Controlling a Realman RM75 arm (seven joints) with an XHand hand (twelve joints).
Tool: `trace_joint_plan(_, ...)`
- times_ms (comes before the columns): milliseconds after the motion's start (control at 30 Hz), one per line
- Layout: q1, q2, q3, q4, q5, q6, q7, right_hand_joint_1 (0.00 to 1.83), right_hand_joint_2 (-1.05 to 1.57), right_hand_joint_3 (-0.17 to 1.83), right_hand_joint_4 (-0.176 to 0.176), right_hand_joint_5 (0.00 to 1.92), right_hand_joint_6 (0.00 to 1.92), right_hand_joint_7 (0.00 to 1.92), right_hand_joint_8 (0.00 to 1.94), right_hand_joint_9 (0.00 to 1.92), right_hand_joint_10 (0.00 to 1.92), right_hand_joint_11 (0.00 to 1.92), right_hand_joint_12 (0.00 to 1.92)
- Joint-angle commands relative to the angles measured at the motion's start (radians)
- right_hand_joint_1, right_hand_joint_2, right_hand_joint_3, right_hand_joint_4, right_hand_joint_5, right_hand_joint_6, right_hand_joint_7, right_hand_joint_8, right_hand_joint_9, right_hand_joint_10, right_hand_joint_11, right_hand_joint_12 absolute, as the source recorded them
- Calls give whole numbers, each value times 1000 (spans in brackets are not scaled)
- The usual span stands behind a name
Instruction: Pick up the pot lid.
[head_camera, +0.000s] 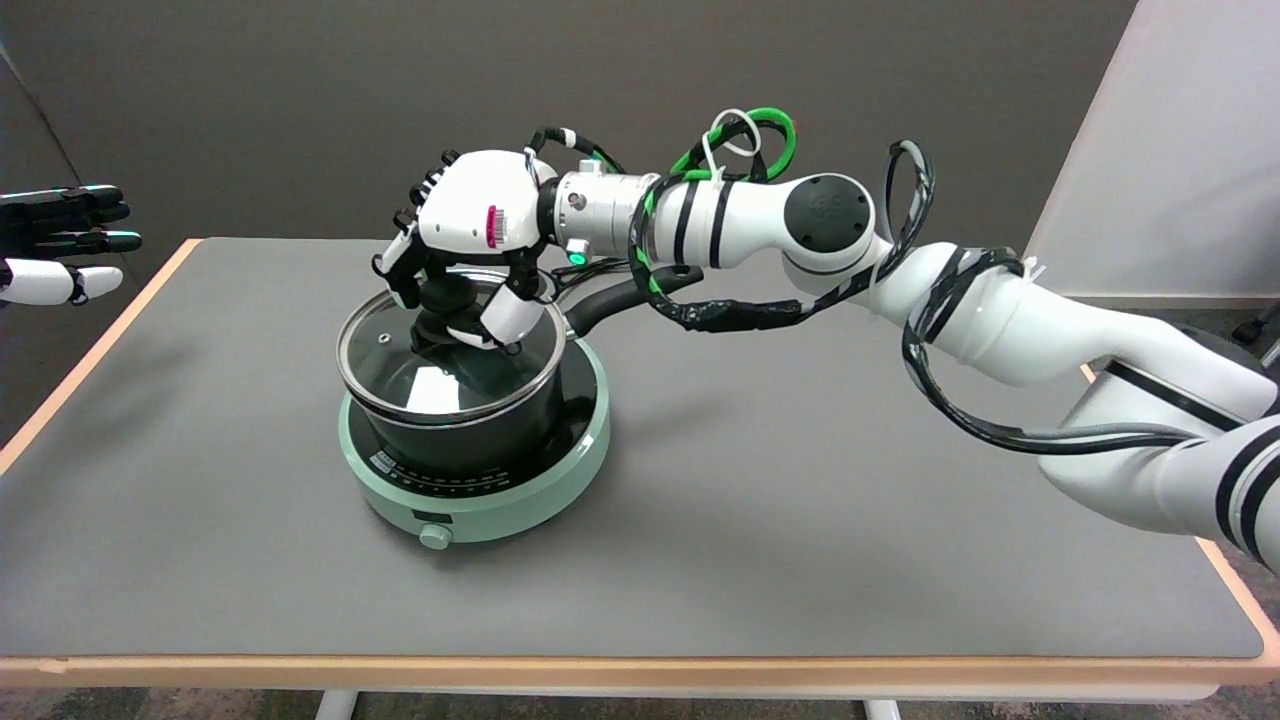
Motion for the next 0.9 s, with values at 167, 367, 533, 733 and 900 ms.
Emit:
trace_joint_plan(167,13,19,-11,24,4,0,-1,893,984,498,176,721,1181,894,625,831,732,560,987)
trace_joint_plan(367,8,23,-12,32,4,-4,1,1210,1057,247,-68,733,1326,1001,1079,899,906,634,1128)
trace_joint_plan(533,47,21,-100,106,-83,12,92,1209,1014,329,-54,771,1261,983,1175,919,1023,663,1207)
trace_joint_plan(733,4,23,-12,34,4,-4,3,1210,1006,345,-52,774,1258,980,1189,922,1074,667,1243)
trace_joint_plan(900,9,23,-11,35,4,-4,5,1364,856,564,176,754,1021,934,1231,911,1076,675,1226)
